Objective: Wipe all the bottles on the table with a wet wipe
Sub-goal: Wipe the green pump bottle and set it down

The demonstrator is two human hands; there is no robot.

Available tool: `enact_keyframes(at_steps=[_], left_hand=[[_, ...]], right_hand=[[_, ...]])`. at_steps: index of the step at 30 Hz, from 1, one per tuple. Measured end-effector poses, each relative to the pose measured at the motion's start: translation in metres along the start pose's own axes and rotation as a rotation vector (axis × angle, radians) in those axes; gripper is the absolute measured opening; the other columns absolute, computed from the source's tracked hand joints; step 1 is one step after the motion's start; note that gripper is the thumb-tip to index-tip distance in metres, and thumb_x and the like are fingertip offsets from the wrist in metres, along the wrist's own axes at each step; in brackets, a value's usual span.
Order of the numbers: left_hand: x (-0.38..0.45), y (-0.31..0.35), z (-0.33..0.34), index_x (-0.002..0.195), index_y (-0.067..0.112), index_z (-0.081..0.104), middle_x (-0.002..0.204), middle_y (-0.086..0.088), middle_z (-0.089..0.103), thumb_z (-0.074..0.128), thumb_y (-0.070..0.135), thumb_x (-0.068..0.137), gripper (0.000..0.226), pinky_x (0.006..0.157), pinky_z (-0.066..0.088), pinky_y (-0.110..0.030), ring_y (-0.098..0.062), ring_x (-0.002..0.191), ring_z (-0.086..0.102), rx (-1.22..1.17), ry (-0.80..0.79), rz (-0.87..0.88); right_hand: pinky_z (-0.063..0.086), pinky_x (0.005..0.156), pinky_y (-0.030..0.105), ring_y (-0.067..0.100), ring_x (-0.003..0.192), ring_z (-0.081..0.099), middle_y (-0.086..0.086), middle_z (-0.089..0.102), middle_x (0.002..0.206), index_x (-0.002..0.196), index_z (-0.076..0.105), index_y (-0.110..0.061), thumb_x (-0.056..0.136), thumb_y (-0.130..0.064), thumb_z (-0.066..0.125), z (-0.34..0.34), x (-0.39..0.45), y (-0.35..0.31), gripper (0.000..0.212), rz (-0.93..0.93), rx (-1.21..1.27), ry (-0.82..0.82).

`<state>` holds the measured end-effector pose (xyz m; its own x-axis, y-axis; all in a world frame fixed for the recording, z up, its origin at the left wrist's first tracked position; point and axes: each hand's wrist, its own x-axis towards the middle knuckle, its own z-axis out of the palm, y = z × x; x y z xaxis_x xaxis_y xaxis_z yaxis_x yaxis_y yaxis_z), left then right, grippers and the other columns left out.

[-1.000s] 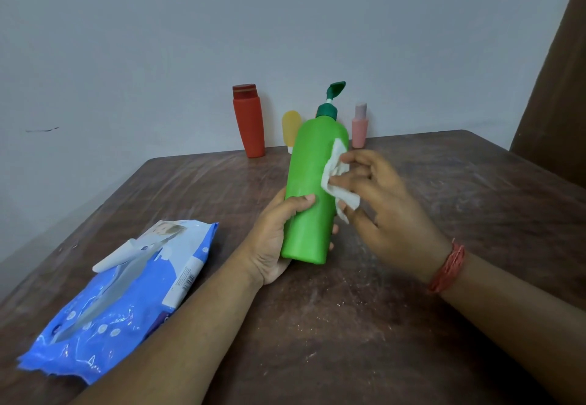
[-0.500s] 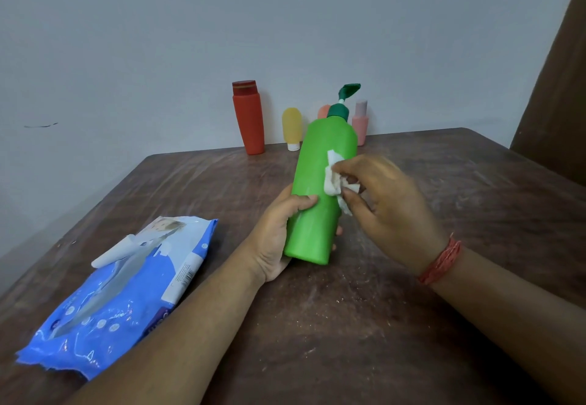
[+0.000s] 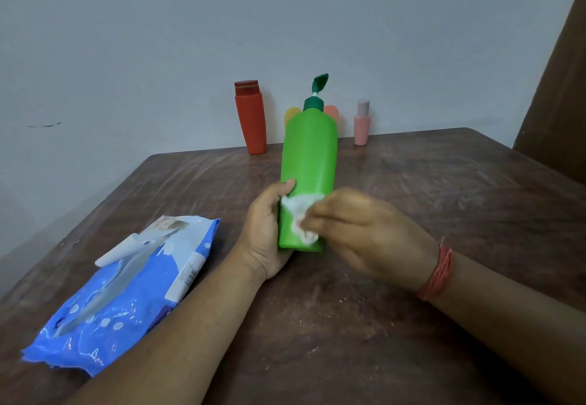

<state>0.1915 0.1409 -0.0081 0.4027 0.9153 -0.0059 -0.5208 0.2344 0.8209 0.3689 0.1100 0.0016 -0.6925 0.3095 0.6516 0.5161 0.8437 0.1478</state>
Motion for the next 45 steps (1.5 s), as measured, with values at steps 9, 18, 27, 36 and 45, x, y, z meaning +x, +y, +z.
enact_keyframes(at_steps=[9, 18, 27, 36, 45], left_hand=[[0.0, 0.004, -0.003, 0.122, -0.002, 0.056, 0.093, -0.015, 0.066, 0.046, 0.043, 0.085, 0.059, 0.064, 0.056, -0.031, -0.024, 0.076, 0.066, -0.118, 0.031, 0.089], [0.0, 0.002, -0.001, 0.112, 0.001, 0.062, 0.091, -0.015, 0.068, 0.048, 0.04, 0.087, 0.049, 0.067, 0.058, -0.03, -0.023, 0.077, 0.068, -0.15, 0.056, 0.07], [0.002, -0.002, 0.0, 0.115, 0.005, 0.065, 0.095, -0.014, 0.071, 0.046, 0.036, 0.093, 0.042, 0.07, 0.058, -0.032, -0.024, 0.079, 0.07, -0.083, 0.075, 0.058], [0.003, -0.005, 0.007, 0.129, 0.006, 0.062, 0.115, -0.017, 0.07, 0.035, 0.046, 0.102, 0.055, 0.082, 0.058, -0.041, -0.028, 0.097, 0.07, 0.05, 0.04, 0.036], [0.005, -0.01, 0.008, 0.124, 0.012, 0.067, 0.114, -0.018, 0.071, 0.027, 0.053, 0.105, 0.06, 0.084, 0.057, -0.041, -0.029, 0.095, 0.068, 0.224, 0.044, 0.062]], right_hand=[[0.047, 0.102, 0.035, 0.025, 0.11, 0.062, 0.01, 0.067, 0.119, 0.117, 0.071, -0.004, 0.09, 0.003, 0.063, -0.004, -0.002, -0.006, 0.029, -0.058, 0.066, -0.024], [0.047, 0.101, 0.034, 0.026, 0.11, 0.062, 0.011, 0.067, 0.118, 0.117, 0.07, -0.002, 0.093, 0.001, 0.059, -0.003, 0.0, -0.004, 0.027, 0.009, 0.058, 0.026], [0.048, 0.1, 0.04, 0.03, 0.112, 0.059, 0.015, 0.063, 0.124, 0.127, 0.065, -0.003, 0.093, -0.003, 0.049, -0.002, -0.001, 0.003, 0.037, 0.071, -0.043, -0.013], [0.053, 0.063, 0.039, 0.026, 0.079, 0.056, 0.014, 0.059, 0.097, 0.126, 0.067, -0.01, 0.095, -0.014, 0.051, 0.003, -0.002, 0.008, 0.035, 0.152, -0.153, 0.04], [0.048, 0.07, 0.033, 0.024, 0.085, 0.054, 0.009, 0.057, 0.102, 0.133, 0.061, -0.008, 0.089, -0.005, 0.052, -0.002, -0.001, 0.015, 0.045, 0.328, -0.182, 0.096]])
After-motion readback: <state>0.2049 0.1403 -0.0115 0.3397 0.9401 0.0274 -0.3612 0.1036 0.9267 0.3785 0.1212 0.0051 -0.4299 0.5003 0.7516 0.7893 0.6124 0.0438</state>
